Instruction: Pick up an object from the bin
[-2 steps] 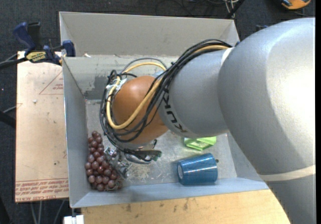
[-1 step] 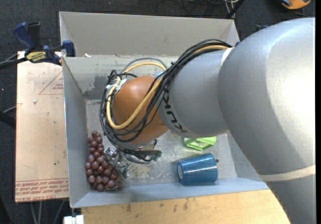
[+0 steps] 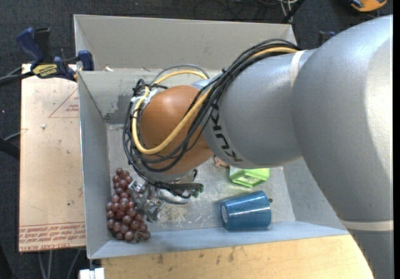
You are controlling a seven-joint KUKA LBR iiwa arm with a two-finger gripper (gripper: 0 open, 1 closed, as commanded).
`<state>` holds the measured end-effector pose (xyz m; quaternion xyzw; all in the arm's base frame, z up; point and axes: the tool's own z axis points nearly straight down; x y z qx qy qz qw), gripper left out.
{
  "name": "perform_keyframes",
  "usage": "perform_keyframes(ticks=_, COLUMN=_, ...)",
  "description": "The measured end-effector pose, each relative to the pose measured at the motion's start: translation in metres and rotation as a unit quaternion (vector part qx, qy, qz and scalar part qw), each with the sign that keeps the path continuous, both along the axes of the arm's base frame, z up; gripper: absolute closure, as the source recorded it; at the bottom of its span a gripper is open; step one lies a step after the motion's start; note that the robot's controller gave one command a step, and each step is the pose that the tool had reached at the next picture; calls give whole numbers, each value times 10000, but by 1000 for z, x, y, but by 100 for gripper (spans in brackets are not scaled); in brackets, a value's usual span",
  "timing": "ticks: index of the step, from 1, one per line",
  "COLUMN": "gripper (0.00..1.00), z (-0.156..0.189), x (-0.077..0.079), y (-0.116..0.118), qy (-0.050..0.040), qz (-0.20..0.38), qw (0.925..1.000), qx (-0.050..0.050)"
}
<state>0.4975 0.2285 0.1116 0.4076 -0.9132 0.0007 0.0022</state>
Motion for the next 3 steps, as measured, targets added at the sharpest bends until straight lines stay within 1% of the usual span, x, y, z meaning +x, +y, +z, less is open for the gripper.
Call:
perform_keyframes(ticks=1, gripper=0, z=35, x=-8, y=-70, qy=-18, qz=-391, qw=9992, qx=11)
perform_keyframes(ticks=2, gripper=0, z=35, x=-9, y=-68, qy=-15, qz=-377, qw=9993, qx=21)
perform_keyframes(ticks=3, gripper=0, z=13, x=37, y=-70, qy=-41, qz=-466, qw=9989, qx=32)
